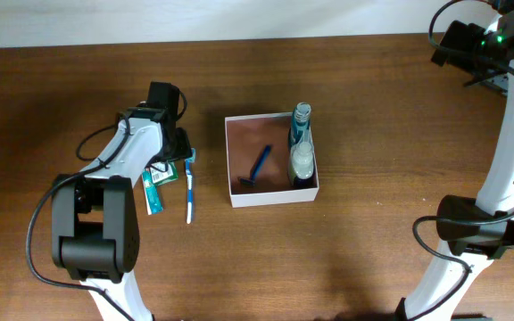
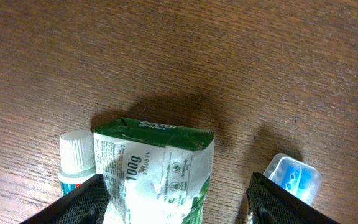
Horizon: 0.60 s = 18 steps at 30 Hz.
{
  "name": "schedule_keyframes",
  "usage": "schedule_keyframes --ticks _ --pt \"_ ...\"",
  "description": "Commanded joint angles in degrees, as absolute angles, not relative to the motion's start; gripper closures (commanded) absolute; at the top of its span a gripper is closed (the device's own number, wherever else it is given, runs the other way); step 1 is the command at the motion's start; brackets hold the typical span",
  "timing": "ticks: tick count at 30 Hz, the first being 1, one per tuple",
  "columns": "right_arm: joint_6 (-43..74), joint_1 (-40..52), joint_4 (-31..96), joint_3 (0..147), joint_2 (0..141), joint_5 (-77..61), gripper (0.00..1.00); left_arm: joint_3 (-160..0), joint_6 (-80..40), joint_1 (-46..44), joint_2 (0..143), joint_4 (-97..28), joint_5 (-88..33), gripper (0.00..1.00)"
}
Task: Pack container
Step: 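Close the left gripper on the soap bar pack and lift it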
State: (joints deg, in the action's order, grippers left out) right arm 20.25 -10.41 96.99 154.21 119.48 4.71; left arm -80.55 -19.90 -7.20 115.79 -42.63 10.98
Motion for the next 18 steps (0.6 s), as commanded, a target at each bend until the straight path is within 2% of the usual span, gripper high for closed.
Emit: schedule_keyframes --ticks 1,18 --pt "19.7 -10.6 97.3 154.3 118.7 5.2 0.02 -80.1 -16.1 -7.0 116.5 -42.9 10.4 0.28" --pt "19.7 -10.6 97.3 154.3 118.7 5.2 0.02 -79.6 -16.1 -7.0 118.2 -43.5 10.3 0.27"
